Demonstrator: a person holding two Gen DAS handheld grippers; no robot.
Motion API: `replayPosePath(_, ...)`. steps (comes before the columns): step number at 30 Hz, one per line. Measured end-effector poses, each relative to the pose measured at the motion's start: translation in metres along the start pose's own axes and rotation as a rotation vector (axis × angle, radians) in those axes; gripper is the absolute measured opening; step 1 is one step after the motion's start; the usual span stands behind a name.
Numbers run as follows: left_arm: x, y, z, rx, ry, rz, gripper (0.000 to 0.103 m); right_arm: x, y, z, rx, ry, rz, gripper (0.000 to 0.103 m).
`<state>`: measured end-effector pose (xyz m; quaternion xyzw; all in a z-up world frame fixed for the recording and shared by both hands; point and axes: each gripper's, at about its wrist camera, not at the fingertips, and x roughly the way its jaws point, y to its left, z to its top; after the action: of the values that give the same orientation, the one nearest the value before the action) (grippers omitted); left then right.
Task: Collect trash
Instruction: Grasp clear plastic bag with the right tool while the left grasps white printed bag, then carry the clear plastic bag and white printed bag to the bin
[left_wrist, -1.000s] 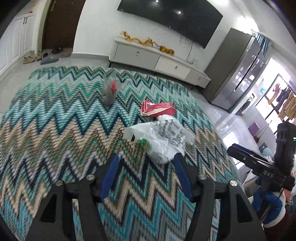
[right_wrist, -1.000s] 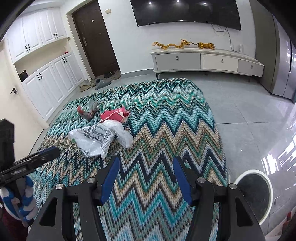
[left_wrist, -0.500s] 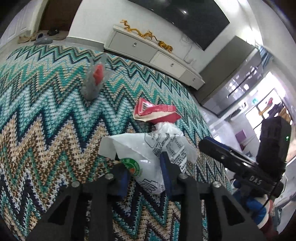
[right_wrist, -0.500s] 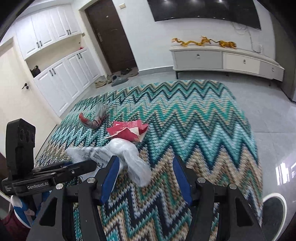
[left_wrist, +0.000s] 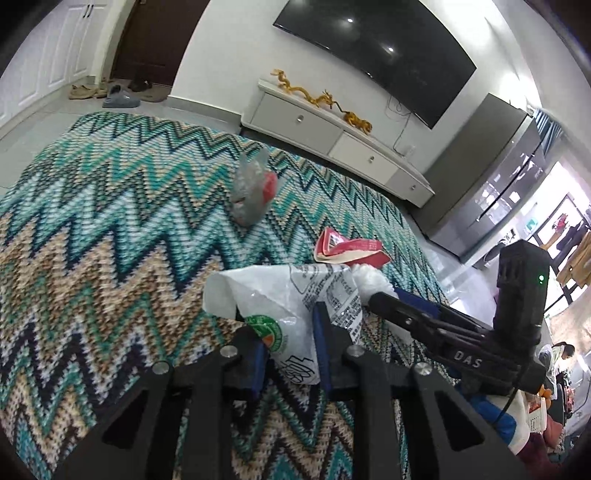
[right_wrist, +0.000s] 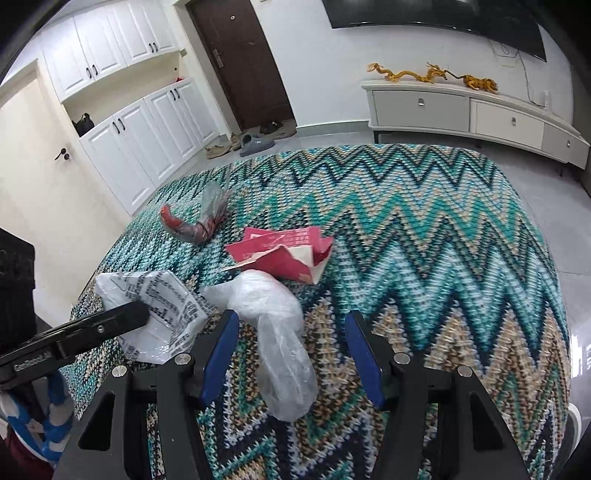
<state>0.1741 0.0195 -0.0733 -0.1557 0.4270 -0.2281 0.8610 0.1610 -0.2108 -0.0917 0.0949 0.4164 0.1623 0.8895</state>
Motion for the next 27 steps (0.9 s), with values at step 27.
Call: replayPosePath(27,-0.084,-0.032,-0.039,0.017,-0.092,0.038,0.021,-0.069,0.035,-0.034,-0.066,-0.090,-0.004,0.030)
